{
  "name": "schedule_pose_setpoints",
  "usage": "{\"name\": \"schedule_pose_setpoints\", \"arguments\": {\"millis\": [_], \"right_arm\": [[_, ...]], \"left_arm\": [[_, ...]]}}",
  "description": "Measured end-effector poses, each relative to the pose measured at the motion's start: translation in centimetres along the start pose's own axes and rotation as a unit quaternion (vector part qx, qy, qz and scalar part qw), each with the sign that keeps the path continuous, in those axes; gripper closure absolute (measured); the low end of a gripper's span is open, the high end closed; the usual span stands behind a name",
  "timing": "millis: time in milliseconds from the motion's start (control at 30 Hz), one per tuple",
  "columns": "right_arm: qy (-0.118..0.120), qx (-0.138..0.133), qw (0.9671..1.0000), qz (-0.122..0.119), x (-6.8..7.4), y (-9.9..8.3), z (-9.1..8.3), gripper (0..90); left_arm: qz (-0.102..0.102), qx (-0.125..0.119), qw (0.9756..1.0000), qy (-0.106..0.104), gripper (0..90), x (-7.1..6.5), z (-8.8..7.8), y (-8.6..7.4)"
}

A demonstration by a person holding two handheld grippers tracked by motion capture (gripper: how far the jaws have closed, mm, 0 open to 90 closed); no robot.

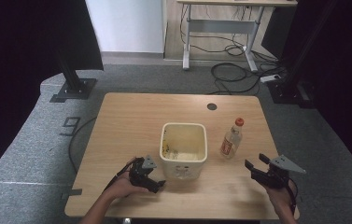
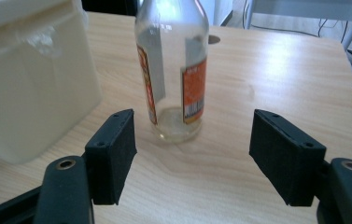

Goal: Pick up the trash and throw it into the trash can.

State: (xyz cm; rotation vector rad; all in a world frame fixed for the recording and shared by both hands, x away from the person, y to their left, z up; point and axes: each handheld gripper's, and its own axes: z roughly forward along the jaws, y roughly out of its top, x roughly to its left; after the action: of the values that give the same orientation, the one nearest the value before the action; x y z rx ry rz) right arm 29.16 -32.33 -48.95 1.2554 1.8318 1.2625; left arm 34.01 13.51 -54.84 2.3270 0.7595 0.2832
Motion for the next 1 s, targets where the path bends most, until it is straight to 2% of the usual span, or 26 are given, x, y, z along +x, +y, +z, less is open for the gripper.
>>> {"name": "schedule_pose_setpoints", "arguments": {"millis": [333,633,1000], "right_arm": [[0.013,-0.03,0.9993,0.019,0.5,2.1,-0.6,30.4],[0.016,-0.023,0.9994,0.018,1.0,2.8,0.1,30.5],[0.016,-0.025,0.9996,0.005,2.0,5.2,1.2,30.5]], "left_arm": [[0.0,0.0,1.0,-0.001,0.0,0.0,0.0,0.0],[0.0,0.0,1.0,-0.001,0.0,0.0,0.0,0.1],[0.0,0.001,1.0,-0.001,0.0,0.0,0.0,0.1]]}}
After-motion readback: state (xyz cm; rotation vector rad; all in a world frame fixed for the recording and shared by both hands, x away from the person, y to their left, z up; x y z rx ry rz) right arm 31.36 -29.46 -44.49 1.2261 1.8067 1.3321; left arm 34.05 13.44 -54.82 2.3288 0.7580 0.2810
